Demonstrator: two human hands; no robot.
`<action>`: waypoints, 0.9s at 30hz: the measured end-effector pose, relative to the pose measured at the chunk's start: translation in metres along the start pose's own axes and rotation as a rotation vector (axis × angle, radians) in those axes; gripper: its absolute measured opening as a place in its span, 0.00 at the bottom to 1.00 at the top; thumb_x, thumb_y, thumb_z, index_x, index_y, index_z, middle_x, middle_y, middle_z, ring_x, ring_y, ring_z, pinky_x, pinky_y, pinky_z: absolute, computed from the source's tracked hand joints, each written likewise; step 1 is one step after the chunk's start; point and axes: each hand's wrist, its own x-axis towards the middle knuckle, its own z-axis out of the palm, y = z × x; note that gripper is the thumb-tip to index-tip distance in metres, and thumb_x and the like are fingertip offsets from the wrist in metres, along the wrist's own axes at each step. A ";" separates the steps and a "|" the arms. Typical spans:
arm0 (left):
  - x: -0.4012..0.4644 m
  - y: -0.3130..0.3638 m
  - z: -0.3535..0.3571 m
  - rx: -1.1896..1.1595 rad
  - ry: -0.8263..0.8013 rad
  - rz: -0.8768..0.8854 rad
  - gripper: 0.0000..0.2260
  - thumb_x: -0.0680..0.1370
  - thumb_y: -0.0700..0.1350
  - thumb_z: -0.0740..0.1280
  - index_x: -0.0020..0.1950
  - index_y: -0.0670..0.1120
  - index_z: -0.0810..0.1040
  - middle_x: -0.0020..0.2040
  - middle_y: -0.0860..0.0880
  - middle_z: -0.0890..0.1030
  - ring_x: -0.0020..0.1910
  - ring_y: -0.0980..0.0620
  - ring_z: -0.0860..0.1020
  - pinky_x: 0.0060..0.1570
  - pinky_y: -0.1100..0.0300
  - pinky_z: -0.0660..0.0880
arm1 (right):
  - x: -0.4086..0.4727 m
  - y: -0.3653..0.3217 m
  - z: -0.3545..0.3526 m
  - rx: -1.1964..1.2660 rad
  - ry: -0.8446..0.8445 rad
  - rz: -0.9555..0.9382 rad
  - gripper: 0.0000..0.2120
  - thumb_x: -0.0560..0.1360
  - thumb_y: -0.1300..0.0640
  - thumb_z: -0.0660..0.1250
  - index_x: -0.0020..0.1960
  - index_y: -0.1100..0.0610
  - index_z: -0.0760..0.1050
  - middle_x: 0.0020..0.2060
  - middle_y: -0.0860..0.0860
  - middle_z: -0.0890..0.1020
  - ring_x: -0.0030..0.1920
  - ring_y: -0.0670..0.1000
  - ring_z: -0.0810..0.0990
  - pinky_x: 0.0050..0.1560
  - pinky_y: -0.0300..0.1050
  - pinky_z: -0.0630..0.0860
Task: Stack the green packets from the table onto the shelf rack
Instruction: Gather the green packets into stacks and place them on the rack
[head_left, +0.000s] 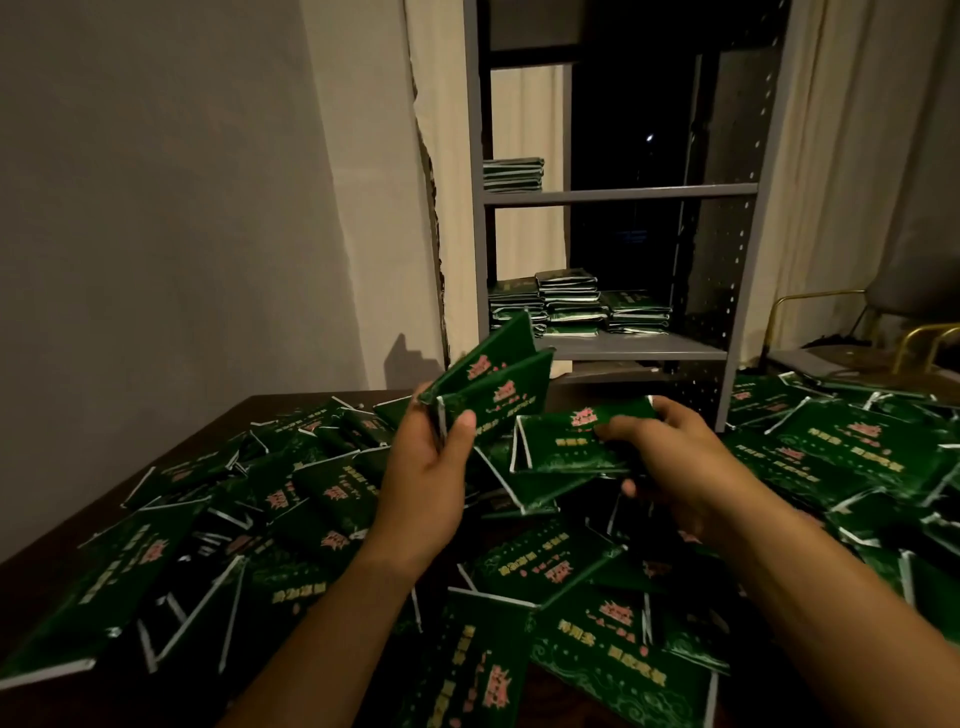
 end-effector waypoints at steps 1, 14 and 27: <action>-0.002 0.000 0.002 0.025 -0.044 0.019 0.09 0.83 0.44 0.62 0.60 0.57 0.76 0.54 0.59 0.84 0.57 0.61 0.81 0.58 0.61 0.76 | 0.001 -0.001 0.000 0.103 -0.016 0.058 0.06 0.78 0.64 0.67 0.50 0.54 0.72 0.45 0.57 0.81 0.34 0.51 0.81 0.26 0.38 0.74; -0.011 -0.002 0.005 0.278 -0.251 0.160 0.24 0.74 0.47 0.76 0.63 0.66 0.70 0.58 0.64 0.79 0.57 0.68 0.78 0.54 0.70 0.77 | -0.007 0.004 0.011 0.560 -0.123 0.307 0.08 0.79 0.66 0.65 0.55 0.67 0.79 0.50 0.65 0.83 0.36 0.56 0.86 0.26 0.39 0.79; 0.001 -0.005 0.004 -0.099 0.043 -0.221 0.12 0.80 0.56 0.66 0.59 0.52 0.80 0.53 0.52 0.86 0.54 0.52 0.84 0.58 0.47 0.79 | 0.001 0.011 0.008 -0.004 -0.156 -0.156 0.09 0.77 0.60 0.70 0.57 0.56 0.79 0.49 0.53 0.87 0.47 0.52 0.87 0.47 0.49 0.82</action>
